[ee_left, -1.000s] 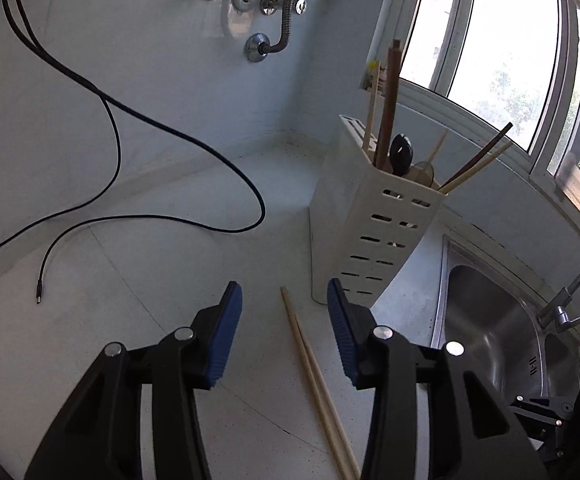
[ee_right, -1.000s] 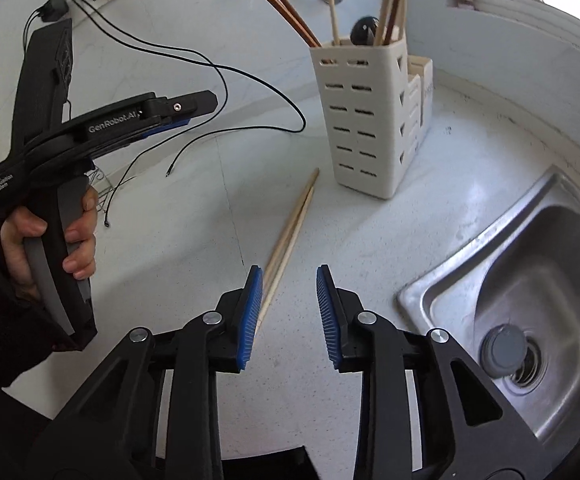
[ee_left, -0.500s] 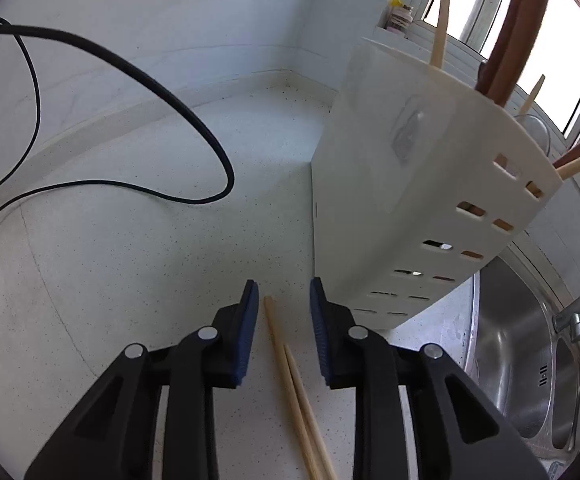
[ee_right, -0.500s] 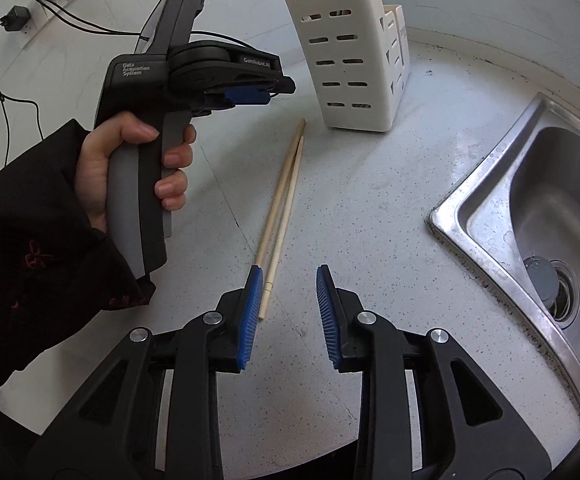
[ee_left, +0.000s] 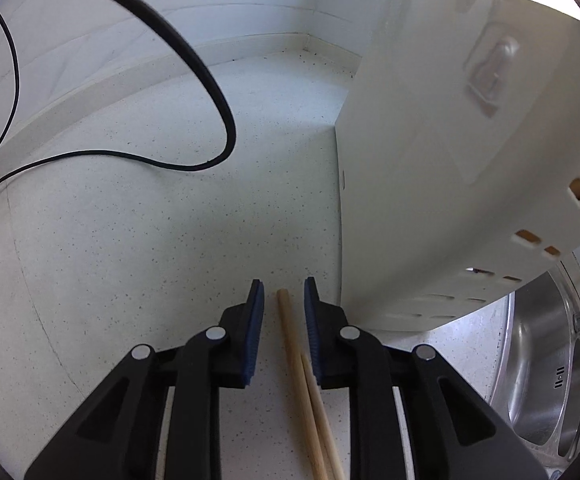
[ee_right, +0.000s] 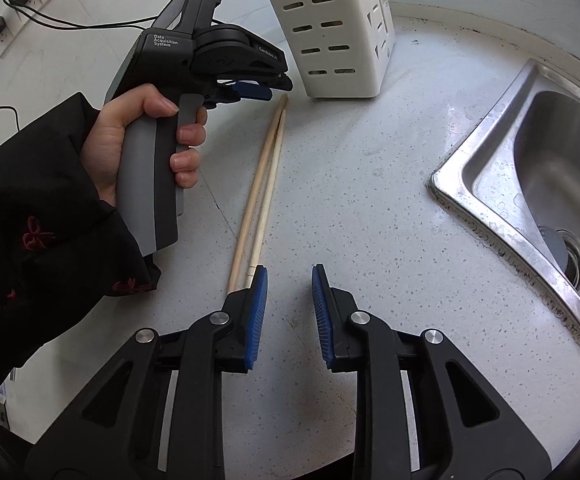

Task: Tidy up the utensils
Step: 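Close left gripper on one light chopstick while right closes on the other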

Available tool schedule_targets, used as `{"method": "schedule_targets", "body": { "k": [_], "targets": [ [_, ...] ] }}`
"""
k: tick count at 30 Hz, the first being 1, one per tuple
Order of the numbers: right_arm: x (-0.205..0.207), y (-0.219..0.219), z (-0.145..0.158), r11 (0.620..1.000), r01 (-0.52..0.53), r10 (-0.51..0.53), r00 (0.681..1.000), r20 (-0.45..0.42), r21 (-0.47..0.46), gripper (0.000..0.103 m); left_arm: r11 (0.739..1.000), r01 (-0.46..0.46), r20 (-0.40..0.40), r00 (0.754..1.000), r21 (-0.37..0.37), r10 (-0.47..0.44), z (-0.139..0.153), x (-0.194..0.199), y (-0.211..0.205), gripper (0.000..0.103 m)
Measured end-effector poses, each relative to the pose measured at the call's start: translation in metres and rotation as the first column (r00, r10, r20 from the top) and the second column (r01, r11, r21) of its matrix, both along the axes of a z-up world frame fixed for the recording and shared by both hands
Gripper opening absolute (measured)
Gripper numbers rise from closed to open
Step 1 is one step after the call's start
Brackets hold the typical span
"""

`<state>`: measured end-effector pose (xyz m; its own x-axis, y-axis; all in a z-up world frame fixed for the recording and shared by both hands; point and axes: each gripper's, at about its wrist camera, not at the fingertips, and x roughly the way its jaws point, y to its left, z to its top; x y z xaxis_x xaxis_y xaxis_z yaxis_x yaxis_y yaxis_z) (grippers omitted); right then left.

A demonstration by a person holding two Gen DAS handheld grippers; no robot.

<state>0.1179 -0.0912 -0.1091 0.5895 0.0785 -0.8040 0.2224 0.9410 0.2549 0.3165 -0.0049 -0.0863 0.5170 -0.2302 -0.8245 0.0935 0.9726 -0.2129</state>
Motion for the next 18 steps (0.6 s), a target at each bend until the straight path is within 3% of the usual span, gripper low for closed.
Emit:
{"method": "schedule_targets", "body": {
  "k": [7, 18],
  "targets": [
    [-0.004, 0.012, 0.008, 0.998, -0.049, 0.05, 0.998, 0.036, -0.025, 0.022, 1.0, -0.018, -0.004, 1.0, -0.006, 0.018, -0.006, 0.026, 0.005, 0.013],
    [0.0, 0.028, 0.003, 0.995, -0.082, 0.08, 0.996, -0.033, -0.053, 0.022, 1.0, -0.024, 0.01, 1.0, -0.002, 0.024, -0.008, 0.023, 0.008, 0.013]
  ]
}}
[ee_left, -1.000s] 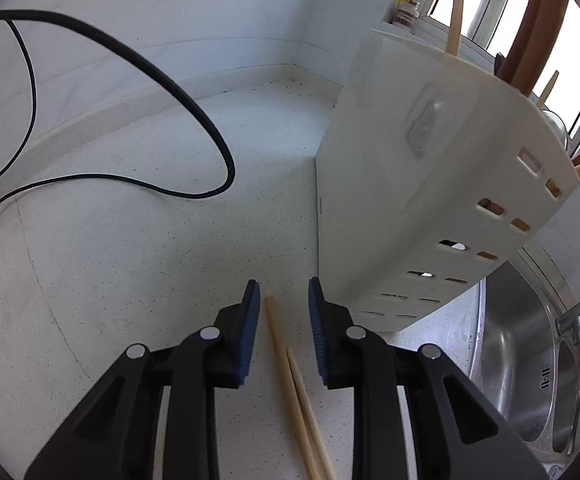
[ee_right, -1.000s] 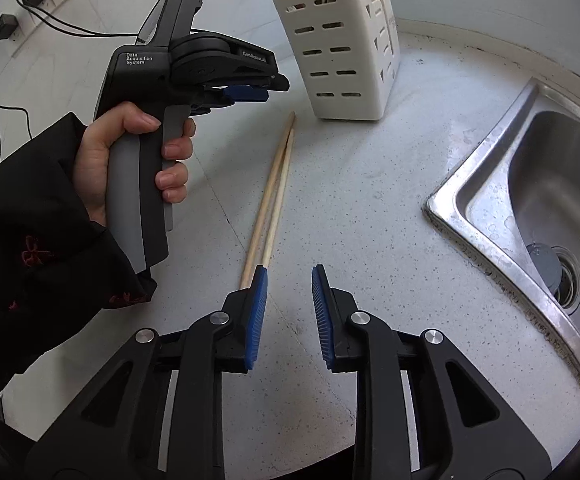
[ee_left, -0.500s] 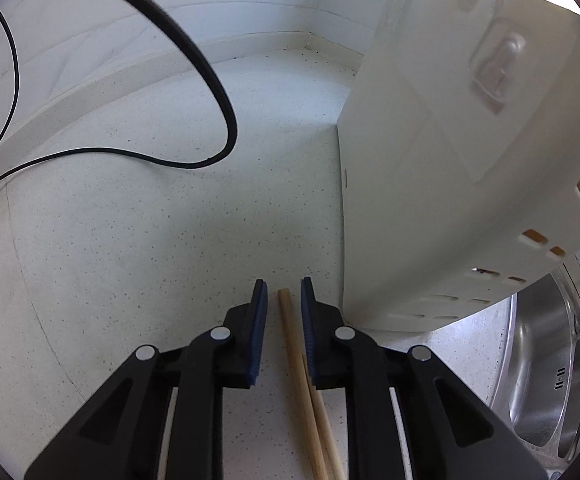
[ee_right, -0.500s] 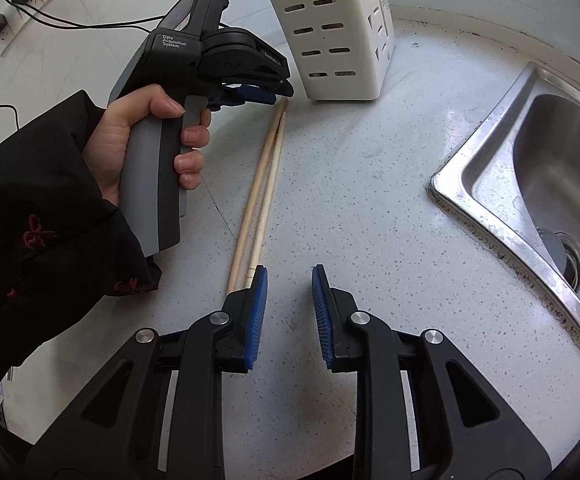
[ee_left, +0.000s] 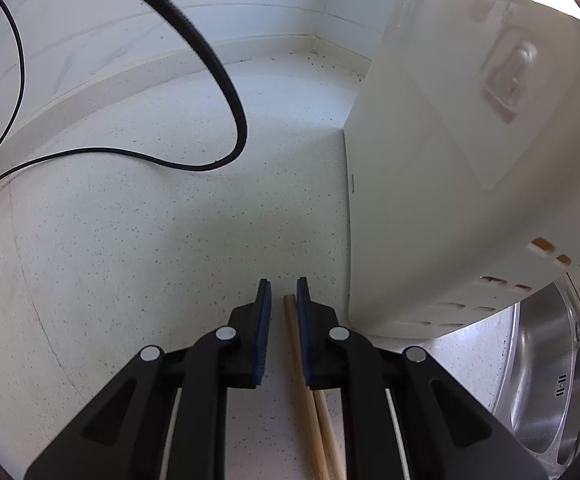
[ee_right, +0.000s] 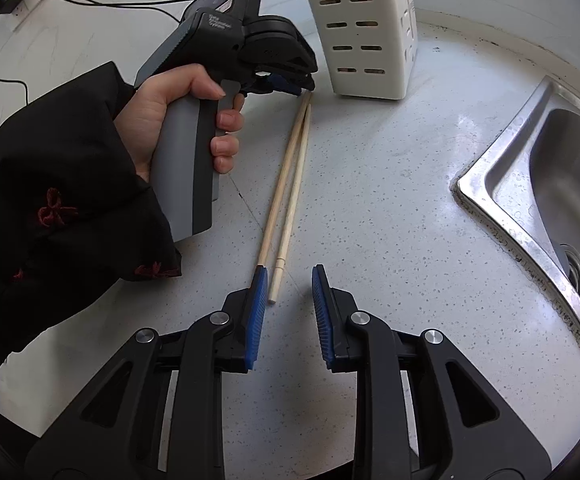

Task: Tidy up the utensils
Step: 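Close left gripper on one light chopstick while right closes on the other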

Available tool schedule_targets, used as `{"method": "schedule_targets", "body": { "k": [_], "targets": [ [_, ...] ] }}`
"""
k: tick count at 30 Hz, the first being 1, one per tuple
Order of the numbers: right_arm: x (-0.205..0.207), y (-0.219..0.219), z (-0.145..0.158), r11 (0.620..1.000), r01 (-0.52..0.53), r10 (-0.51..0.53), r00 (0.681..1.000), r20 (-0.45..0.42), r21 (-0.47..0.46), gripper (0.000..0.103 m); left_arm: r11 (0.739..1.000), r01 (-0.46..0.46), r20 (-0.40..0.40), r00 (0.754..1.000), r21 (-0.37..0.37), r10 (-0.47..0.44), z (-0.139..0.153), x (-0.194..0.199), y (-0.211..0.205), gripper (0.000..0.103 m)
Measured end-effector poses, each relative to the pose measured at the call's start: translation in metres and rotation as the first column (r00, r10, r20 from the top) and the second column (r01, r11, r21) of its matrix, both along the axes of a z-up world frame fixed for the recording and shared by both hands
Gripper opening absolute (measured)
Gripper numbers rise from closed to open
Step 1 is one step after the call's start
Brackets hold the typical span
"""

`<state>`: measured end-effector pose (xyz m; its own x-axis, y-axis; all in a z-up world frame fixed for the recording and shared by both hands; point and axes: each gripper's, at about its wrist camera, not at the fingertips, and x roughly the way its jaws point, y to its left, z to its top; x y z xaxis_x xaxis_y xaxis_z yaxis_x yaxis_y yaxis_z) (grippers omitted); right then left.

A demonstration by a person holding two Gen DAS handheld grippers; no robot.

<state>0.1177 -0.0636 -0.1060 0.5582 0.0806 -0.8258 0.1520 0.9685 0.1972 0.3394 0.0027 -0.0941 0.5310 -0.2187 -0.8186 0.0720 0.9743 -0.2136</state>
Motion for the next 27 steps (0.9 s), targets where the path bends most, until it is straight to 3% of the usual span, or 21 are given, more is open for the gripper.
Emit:
{"method": "schedule_targets", "body": {
  "k": [12, 24, 27],
  "targets": [
    [0.002, 0.019, 0.002, 0.992, -0.028, 0.026, 0.999, -0.02, -0.12, 0.018, 1.0, -0.008, 0.016, 1.0, 0.025, 0.007, 0.003, -0.018, -0.004, 0.011],
    [-0.006, 0.004, 0.008, 0.998, 0.037, -0.035, 0.999, 0.03, -0.055, 0.017, 1.0, -0.01, 0.007, 1.0, 0.001, 0.01, 0.005, -0.021, 0.0, 0.011],
    [-0.003, 0.001, 0.004, 0.997, 0.052, -0.053, 0.999, -0.002, -0.05, 0.017, 1.0, -0.01, 0.007, 1.0, 0.003, 0.01, 0.005, -0.019, 0.001, 0.011]
  ]
}}
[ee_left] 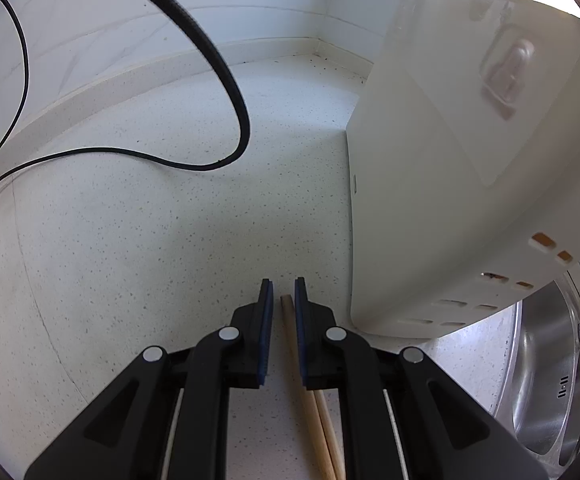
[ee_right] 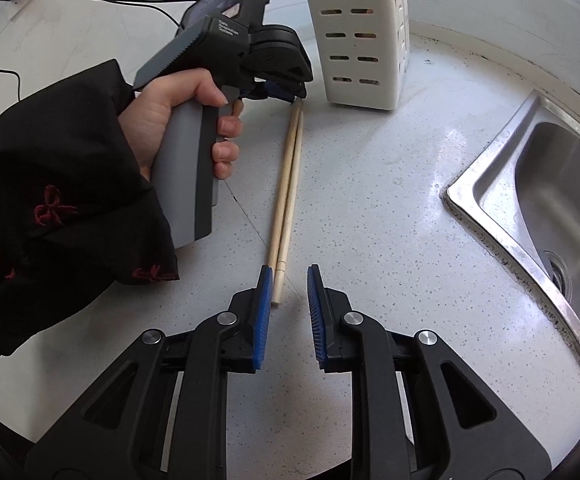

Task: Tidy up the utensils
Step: 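Close left gripper on one light chopstick while right closes on the other, then lift both light chopsticks up over the white holder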

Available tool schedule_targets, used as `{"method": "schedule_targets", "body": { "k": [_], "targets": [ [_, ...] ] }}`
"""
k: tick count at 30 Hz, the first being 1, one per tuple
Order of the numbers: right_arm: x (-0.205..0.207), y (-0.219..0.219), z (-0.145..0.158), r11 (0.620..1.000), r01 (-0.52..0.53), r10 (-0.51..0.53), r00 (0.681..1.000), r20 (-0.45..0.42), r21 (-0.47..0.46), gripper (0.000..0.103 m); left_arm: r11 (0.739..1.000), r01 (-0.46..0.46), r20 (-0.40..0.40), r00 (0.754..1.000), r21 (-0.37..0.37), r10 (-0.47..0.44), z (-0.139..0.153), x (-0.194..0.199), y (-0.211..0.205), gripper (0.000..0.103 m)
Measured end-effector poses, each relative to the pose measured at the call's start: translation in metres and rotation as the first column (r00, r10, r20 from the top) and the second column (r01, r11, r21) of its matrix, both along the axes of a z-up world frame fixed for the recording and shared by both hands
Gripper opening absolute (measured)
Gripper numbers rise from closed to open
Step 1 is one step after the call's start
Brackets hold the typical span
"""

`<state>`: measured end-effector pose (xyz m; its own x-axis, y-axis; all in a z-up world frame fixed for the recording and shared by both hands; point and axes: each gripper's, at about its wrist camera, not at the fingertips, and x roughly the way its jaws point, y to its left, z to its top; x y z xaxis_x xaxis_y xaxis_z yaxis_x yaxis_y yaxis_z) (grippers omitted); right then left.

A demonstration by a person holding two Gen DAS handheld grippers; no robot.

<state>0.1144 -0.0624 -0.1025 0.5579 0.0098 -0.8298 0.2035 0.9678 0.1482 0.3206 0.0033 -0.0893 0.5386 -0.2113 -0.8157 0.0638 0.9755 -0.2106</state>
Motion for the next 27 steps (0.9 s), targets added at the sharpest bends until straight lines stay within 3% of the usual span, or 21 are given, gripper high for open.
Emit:
{"method": "schedule_targets", "body": {
  "k": [11, 14, 22, 27],
  "targets": [
    [0.01, 0.018, -0.004, 0.991, -0.044, 0.04, 0.999, -0.037, -0.124, 0.016, 1.0, 0.0, 0.013, 1.0, 0.022, -0.001, 0.001, -0.001, -0.004, 0.01],
    [0.01, 0.021, -0.006, 0.984, -0.054, 0.046, 0.998, -0.049, -0.17, 0.008, 1.0, -0.008, 0.02, 1.0, 0.011, 0.007, 0.0, -0.003, -0.002, 0.007],
    [0.011, 0.013, -0.008, 0.988, -0.033, 0.028, 0.999, -0.039, -0.15, 0.005, 1.0, -0.022, 0.041, 0.999, 0.015, 0.021, 0.0, -0.007, -0.002, 0.006],
    [0.009, 0.0, -0.006, 0.995, 0.006, -0.007, 1.0, -0.015, -0.103, 0.005, 0.998, -0.035, 0.035, 0.999, -0.044, 0.036, -0.001, -0.011, 0.007, 0.006]
  ]
}}
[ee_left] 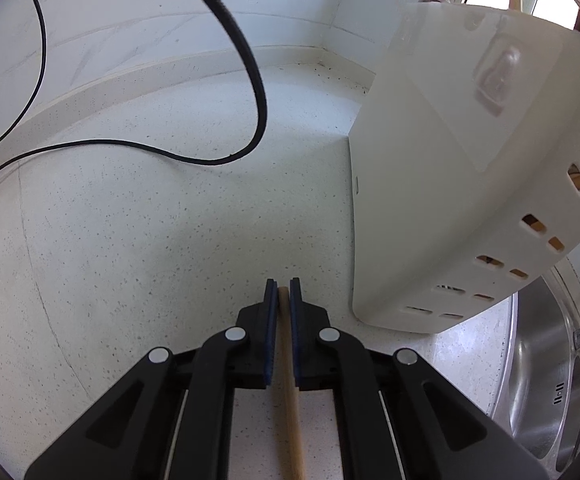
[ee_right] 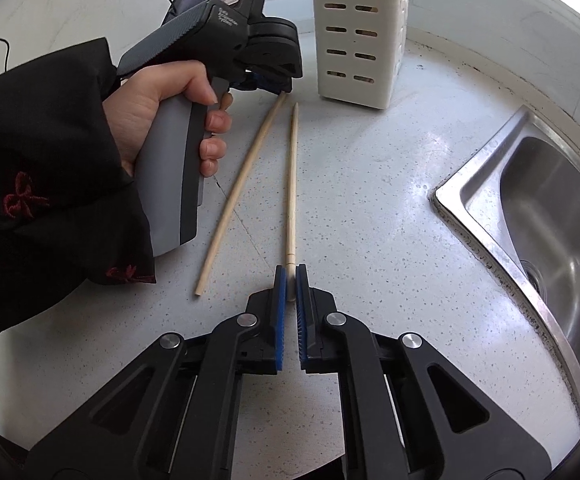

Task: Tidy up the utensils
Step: 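Lift both light chopsticks up over the white holder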

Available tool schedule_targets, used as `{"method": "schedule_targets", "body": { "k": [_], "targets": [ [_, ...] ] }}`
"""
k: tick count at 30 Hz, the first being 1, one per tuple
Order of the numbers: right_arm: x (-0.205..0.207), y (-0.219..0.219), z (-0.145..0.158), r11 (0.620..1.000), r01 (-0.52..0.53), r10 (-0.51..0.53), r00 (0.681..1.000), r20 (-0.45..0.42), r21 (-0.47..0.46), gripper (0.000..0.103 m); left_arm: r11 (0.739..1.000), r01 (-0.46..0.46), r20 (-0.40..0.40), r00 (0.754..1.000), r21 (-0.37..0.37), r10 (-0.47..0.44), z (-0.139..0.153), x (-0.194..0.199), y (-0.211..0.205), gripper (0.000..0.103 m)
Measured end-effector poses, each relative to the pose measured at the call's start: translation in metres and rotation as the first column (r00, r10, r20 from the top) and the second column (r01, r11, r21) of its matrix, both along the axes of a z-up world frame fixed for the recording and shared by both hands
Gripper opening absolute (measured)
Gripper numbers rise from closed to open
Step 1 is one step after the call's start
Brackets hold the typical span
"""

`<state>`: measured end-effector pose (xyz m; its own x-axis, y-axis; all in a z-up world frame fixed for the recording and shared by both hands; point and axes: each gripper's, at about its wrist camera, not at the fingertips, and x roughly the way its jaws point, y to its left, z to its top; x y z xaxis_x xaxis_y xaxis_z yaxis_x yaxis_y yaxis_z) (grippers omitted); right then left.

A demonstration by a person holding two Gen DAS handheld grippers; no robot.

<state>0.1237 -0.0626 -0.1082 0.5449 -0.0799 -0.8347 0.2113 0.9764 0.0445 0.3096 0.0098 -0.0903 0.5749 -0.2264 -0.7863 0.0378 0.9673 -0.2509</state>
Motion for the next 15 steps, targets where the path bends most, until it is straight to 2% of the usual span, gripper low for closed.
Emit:
{"method": "schedule_targets", "body": {
  "k": [3, 8, 11, 15],
  "targets": [
    [-0.004, -0.006, 0.008, 1.0, 0.011, -0.011, 0.999, 0.031, 0.02, 0.004, 0.999, -0.011, 0.016, 1.0, -0.039, 0.012, 0.008, -0.004, 0.011, 0.006],
    [-0.006, -0.023, 0.021, 0.996, 0.026, -0.031, 0.998, 0.052, 0.081, 0.005, 0.995, -0.002, 0.106, 0.994, -0.099, 0.013, 0.039, -0.023, 0.027, 0.006],
    [-0.008, -0.029, 0.034, 0.996, 0.027, -0.034, 0.997, 0.075, 0.084, 0.005, 0.991, 0.011, 0.169, 0.985, -0.136, 0.013, 0.061, -0.039, 0.036, 0.006],
    [-0.013, -0.038, 0.057, 0.997, 0.016, -0.025, 0.991, 0.132, 0.07, 0.004, 0.989, 0.031, 0.253, 0.967, -0.145, 0.007, 0.092, -0.063, 0.038, 0.006]
  ]
}}
